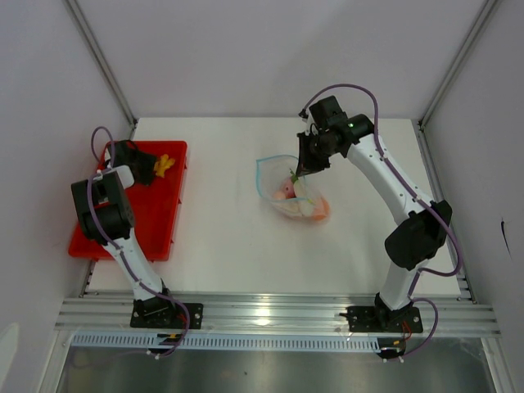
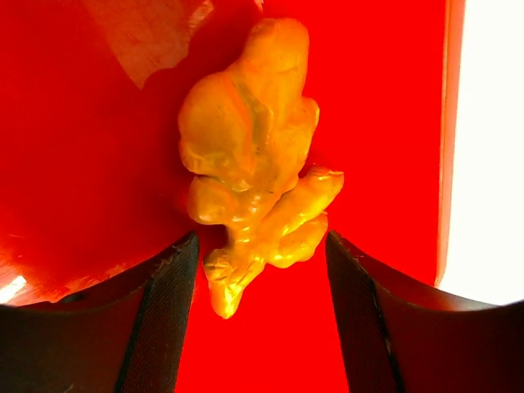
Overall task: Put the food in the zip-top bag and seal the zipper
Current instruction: Pick up the fake vegetable from the bin.
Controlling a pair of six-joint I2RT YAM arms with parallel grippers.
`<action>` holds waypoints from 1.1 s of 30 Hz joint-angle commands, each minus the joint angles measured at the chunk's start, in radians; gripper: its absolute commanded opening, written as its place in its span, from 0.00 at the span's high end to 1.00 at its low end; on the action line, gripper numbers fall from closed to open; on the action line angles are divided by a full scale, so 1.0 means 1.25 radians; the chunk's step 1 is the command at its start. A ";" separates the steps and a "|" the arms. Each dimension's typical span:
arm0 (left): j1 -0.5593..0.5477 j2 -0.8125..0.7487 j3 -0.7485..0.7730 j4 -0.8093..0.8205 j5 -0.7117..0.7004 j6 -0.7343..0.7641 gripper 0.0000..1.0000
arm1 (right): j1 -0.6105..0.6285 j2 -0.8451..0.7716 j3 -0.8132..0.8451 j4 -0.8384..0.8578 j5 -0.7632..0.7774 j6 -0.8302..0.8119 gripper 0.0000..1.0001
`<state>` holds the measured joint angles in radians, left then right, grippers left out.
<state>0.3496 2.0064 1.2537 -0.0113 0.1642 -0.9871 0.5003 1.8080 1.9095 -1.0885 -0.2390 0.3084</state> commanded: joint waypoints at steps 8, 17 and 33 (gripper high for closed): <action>-0.010 -0.022 0.040 -0.024 0.051 0.030 0.35 | 0.003 0.008 0.060 0.001 0.012 -0.012 1.00; -0.011 -0.031 0.101 -0.190 0.012 0.072 0.37 | 0.005 0.007 0.057 0.008 0.012 -0.007 1.00; -0.042 -0.021 0.012 -0.082 0.077 0.042 0.41 | 0.007 -0.001 0.049 0.003 0.017 -0.012 1.00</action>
<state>0.3073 1.9923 1.2648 -0.1364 0.2508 -0.9173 0.5030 1.8214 1.9385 -1.0904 -0.2249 0.3084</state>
